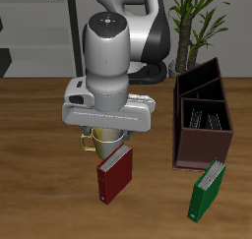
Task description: Place the left yellow book into the left desk caddy's right compartment and place the right yellow book into the left desk caddy's right compartment and place the red book into the left desk caddy's left compartment
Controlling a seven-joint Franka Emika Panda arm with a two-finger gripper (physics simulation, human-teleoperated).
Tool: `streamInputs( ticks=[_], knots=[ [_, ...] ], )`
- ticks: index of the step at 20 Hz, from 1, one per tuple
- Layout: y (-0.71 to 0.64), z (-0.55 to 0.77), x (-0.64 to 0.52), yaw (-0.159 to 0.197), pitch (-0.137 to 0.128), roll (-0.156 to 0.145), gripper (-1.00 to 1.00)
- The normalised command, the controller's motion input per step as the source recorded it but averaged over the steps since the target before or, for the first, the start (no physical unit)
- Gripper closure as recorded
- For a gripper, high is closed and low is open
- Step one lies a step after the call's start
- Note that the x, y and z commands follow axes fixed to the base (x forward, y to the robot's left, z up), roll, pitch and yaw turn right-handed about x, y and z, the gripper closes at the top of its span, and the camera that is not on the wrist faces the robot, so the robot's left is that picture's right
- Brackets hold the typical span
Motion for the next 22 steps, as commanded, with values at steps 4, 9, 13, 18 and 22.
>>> streamInputs(
  ticks=[4, 9, 13, 18, 22],
  knots=[
    [0.11, -0.22, 0.1, -0.134, -0.023, 0.046, -1.0],
    [0.17, -0.3, 0.06, -0.044, -0.02, 0.035, -1.0],
    [-0.05, -0.34, -0.02, -0.049, 0.0, -0.001, -1.0],
    [-0.13, -0.2, -0.06, -0.05, -0.002, 0.002, -1.0],
    [-0.04, -0.3, -0.05, -0.067, 0.008, -0.001, -1.0]
  ],
)
